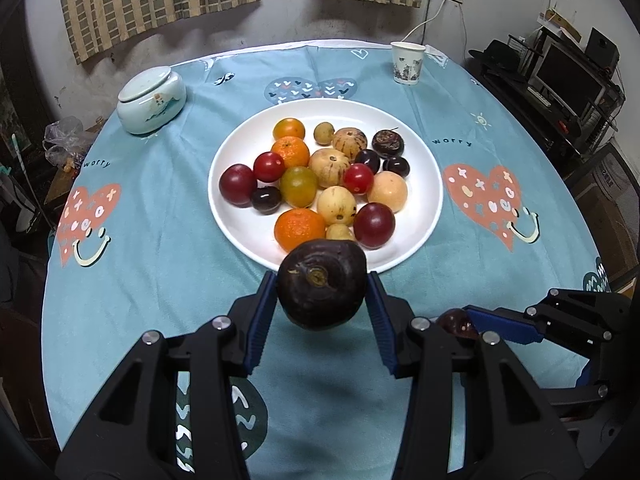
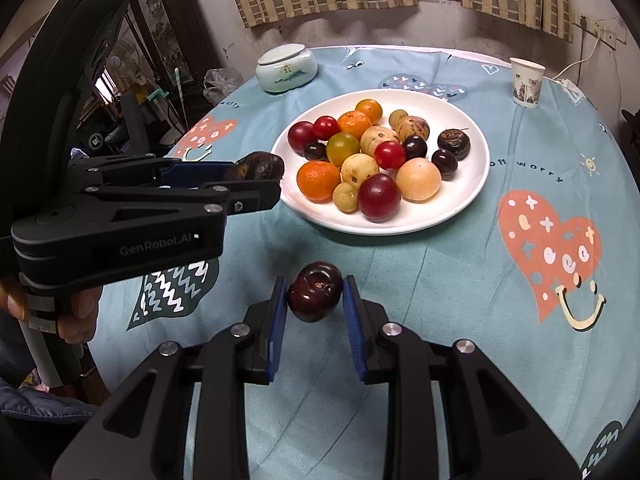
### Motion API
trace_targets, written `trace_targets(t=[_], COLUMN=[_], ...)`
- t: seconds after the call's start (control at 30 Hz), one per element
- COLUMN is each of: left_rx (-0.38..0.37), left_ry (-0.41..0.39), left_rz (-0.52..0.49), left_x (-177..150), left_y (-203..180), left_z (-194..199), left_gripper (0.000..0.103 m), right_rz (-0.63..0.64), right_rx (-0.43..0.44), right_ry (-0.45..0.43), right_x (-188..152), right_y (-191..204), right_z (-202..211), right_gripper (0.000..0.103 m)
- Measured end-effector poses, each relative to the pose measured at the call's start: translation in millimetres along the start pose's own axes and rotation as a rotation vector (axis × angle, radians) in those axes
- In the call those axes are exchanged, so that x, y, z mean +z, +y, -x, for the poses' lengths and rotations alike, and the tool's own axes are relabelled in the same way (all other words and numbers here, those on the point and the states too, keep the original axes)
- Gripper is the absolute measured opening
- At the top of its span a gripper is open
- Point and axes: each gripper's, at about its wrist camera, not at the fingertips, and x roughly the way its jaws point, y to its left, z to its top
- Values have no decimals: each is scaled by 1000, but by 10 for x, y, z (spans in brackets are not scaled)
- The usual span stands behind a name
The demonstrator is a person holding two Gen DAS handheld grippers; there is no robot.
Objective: Organize fruits
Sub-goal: 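Lift both held fruits above the cloth toward the plate, then lower both fruits onto the white plate and open both grippers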
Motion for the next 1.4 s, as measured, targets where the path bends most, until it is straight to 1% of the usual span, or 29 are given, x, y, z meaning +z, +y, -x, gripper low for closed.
trace_targets(t=[0.27, 0.47, 0.77, 1.0, 1.13, 1.4], left_rx=[10, 16, 27, 40, 62, 69], left_ry=[12, 5, -9, -21, -44, -77], left_rz=[17, 19, 27, 34, 23, 34], left_x=[-33, -44, -47, 11, 117, 385], left_y=[36, 34, 29, 37, 27, 58], left_z=[-26, 5, 76, 106, 137, 155], left_gripper=[46, 46, 46, 46, 46, 46], right_rz=[7, 10, 16, 2, 0, 1], right_rx=[12, 20, 23, 11, -1, -25], right_ry=[15, 16, 5, -27, -56, -151], right_x=[-27, -34, -49, 6, 128, 509], right_y=[23, 32, 59, 26, -11, -97], right_z=[-49, -50, -7, 55, 108, 280], right_gripper=[28, 28, 28, 28, 28, 28])
